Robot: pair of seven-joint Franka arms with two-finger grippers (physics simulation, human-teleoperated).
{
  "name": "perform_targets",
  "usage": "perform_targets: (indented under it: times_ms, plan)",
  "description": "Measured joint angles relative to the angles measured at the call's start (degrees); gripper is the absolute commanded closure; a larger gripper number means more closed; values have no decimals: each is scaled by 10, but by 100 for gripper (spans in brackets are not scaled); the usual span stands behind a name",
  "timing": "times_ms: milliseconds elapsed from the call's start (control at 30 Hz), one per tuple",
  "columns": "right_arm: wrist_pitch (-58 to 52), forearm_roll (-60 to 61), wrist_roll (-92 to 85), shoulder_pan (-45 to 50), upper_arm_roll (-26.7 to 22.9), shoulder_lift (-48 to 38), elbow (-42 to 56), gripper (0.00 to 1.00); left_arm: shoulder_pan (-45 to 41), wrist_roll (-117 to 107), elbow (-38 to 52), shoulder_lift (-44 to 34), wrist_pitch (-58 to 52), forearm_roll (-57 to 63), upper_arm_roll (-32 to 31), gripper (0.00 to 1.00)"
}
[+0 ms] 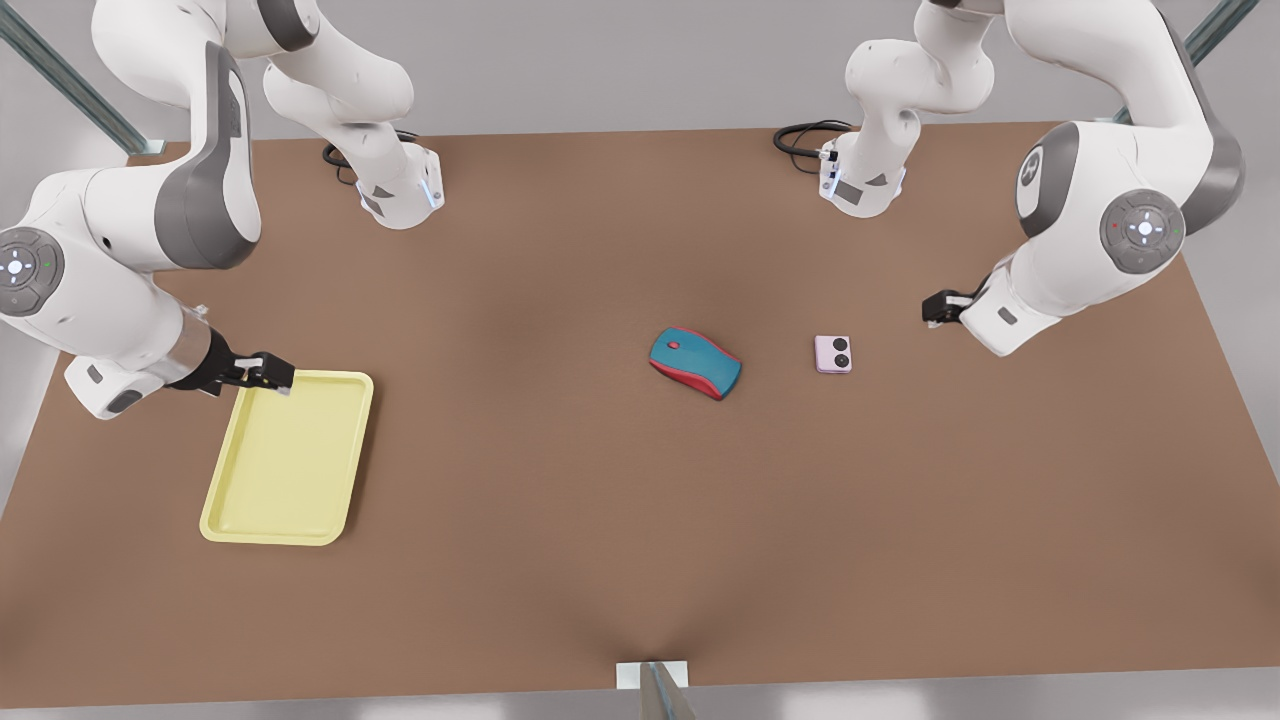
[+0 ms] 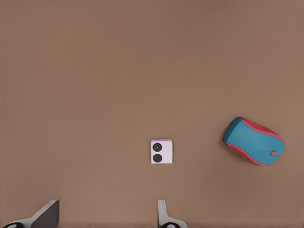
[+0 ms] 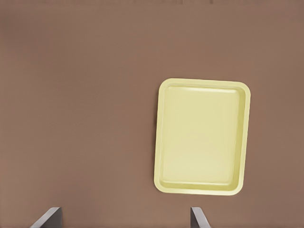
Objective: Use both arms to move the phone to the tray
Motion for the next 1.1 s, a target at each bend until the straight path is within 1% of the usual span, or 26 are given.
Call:
perform_targets:
  times_ms: [67,100,167,267,333,400,533,667,767,867,1100]
  plan:
    - [1,0,1,0,0,0,0,0,0,-1,-5,1,0,-1,-1,0]
    - [1,0,1,0,0,0,0,0,0,-2,-26,1,4,-3,-2,0]
    - [2,0,2,-1,0,0,0,0,-9,-3,-122,-1,32,-20,-4,0]
    - [2,0,3,-1,0,0,-1,0,-40,-5,-277,3,123,-37,-5,0]
    - [2,0,4,-1,0,0,-1,0,-45,-6,-347,9,193,-49,-6,0]
    - [2,0,4,-1,0,0,-1,0,-45,-6,-390,21,266,-56,-8,0]
    - [2,0,5,-1,0,0,-1,0,-51,-7,-440,48,401,-62,-11,0]
    - [2,0,6,-1,0,0,-1,0,-50,-9,-451,65,481,-65,-11,0]
    - [2,0,6,-1,0,0,-1,0,-50,-9,-457,75,513,-65,-10,0]
    - [2,0,7,-1,0,0,-1,0,-49,-9,-484,76,532,-65,-10,0]
    - [1,0,8,-1,0,0,-1,0,-50,-8,-489,102,565,-66,-10,0]
